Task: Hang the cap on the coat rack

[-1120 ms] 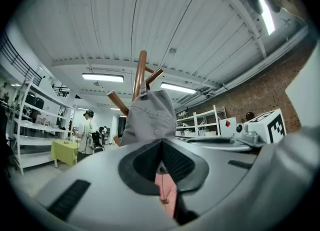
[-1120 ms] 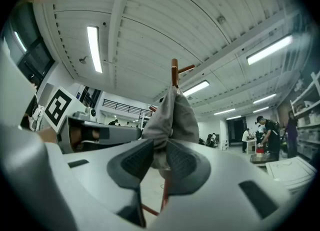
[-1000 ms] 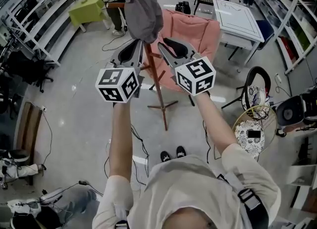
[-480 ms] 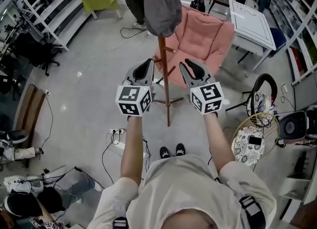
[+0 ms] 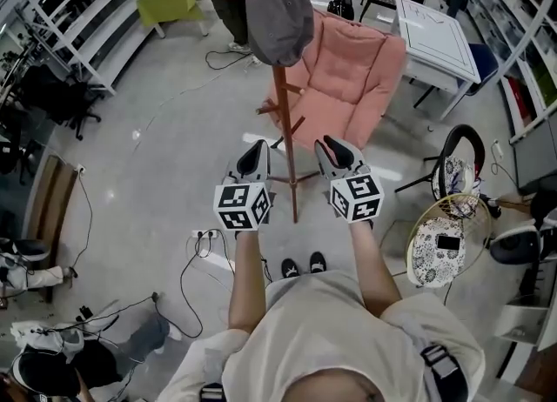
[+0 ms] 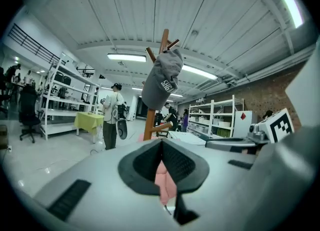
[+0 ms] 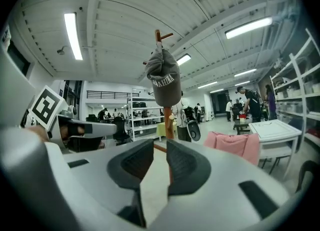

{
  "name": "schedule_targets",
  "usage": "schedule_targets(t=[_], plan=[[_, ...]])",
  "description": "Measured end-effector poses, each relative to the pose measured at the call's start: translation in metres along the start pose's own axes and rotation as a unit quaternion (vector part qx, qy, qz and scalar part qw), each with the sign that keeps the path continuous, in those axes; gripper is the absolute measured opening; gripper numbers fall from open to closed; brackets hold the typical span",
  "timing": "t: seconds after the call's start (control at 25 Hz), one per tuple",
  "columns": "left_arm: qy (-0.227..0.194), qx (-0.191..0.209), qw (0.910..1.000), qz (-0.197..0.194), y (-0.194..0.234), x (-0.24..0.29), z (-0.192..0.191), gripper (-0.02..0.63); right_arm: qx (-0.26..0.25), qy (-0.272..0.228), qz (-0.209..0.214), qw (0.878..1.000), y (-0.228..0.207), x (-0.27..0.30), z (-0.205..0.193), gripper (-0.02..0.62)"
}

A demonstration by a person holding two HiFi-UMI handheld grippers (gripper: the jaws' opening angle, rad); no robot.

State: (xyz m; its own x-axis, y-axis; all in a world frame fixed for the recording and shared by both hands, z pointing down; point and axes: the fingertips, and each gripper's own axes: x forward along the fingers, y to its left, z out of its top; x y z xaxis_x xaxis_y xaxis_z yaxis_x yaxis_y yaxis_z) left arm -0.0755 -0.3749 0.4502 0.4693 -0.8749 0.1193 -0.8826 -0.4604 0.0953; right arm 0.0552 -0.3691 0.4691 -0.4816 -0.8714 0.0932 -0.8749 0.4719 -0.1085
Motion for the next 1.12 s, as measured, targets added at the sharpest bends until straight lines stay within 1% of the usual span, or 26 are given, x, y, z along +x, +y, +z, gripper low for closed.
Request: schedule_targets(t=[0.12, 0.28, 0.48, 0.52, 0.64, 0.72, 0.8, 0.88, 1.0, 1.12], plan=[[0.013, 0.003, 0.9999, -0.003, -0.003, -0.004, -0.013, 0.006, 0.003, 0.007, -0.001, 1.0, 0.001, -0.003, -0.008, 0.083], [0.017, 0.003, 0.9998, -0.007, -0.004, -0.008, -0.02, 0.006, 0.003, 0.008, -0.003, 1.0, 0.003, -0.007, -0.011, 0.08], [0.025, -0.011, 0.9996, -0.013, -0.003, -0.012, -0.027, 0.006, 0.001, 0.008, -0.005, 1.0, 0.006, -0.018, -0.014, 0.051], [0.025, -0.009, 0.9996, -0.012, -0.003, -0.013, -0.027, 0.006, 0.003, 0.009, -0.007, 1.0, 0.005, -0.019, -0.016, 0.037], [0.022, -0.002, 0.9996, -0.016, -0.006, -0.012, -0.025, 0.007, 0.007, 0.01, -0.012, 1.0, 0.004, -0.02, -0.021, 0.022], [0.021, -0.006, 0.9995, -0.022, -0.009, -0.012, -0.025, 0.006, 0.008, 0.009, -0.008, 1.0, 0.008, -0.019, -0.02, 0.014], [0.022, -0.022, 0.9991, -0.028, -0.01, -0.013, -0.027, 0.006, 0.012, 0.006, 0.0, 1.0, 0.013, -0.017, -0.018, 0.008], [0.023, -0.031, 0.9988, -0.03, -0.01, -0.014, -0.028, 0.006, 0.014, 0.003, 0.006, 1.0, 0.017, -0.016, -0.015, 0.005], [0.023, -0.029, 0.9989, -0.029, -0.011, -0.013, -0.029, 0.006, 0.019, 0.002, 0.01, 1.0, 0.019, -0.015, -0.015, 0.003], [0.024, -0.024, 0.999, -0.028, -0.012, -0.014, -0.03, 0.006, 0.016, 0.011, 0.015, 1.0, 0.022, -0.014, -0.02, 0.003]])
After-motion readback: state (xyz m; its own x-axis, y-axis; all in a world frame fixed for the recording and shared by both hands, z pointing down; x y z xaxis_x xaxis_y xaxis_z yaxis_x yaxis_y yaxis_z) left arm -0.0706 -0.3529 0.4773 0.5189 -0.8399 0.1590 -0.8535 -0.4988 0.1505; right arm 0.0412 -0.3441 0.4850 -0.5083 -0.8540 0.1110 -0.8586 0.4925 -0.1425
